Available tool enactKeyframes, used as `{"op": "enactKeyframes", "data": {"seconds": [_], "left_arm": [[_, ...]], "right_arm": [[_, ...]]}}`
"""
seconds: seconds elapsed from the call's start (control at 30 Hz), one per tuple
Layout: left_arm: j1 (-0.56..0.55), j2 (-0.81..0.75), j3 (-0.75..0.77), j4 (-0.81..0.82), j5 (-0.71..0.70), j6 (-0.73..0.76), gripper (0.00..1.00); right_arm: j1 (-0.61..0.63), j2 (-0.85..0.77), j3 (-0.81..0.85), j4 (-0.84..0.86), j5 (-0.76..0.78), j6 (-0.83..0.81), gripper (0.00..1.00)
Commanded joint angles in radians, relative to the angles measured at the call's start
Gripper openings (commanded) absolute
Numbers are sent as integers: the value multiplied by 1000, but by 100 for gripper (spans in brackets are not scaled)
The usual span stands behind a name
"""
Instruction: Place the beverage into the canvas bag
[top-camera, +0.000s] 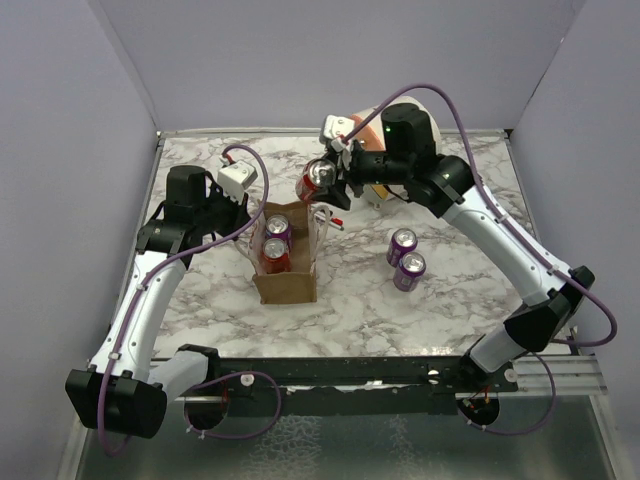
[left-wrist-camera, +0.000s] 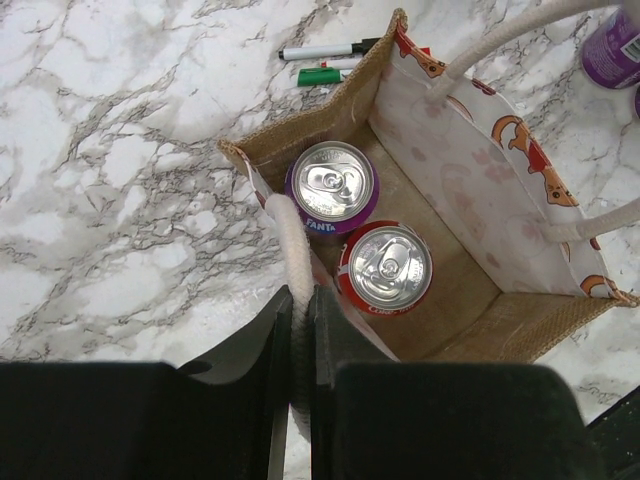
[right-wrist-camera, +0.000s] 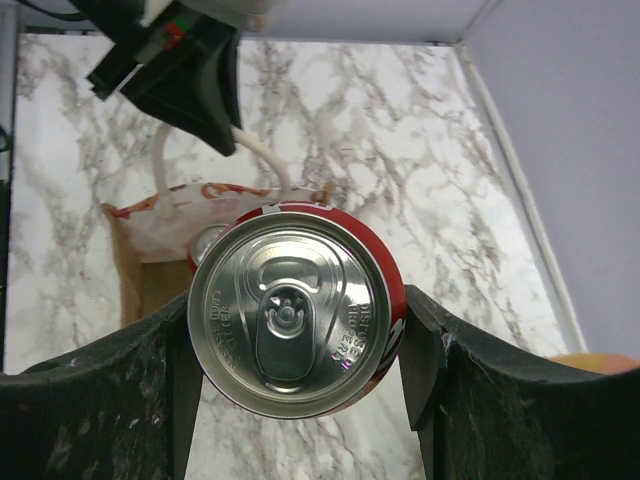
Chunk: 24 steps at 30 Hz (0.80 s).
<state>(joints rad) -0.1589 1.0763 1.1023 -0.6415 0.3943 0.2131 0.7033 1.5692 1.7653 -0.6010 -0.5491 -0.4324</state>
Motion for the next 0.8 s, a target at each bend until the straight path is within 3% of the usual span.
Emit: {"op": "enactKeyframes", "data": {"seconds": [0.0,0.47,0.77], "left_arm": [[9,-22,-26,36,-38,-49,0],[37,-2,-66,56,-46,-108,0],[51,17,-64,49,0,-119,0]], "right_arm": [[62,51,58,-14,-40,-15,24],[139,151,25,-84,31,-123,23],[148,259,132,-186,62,-190,24]]}}
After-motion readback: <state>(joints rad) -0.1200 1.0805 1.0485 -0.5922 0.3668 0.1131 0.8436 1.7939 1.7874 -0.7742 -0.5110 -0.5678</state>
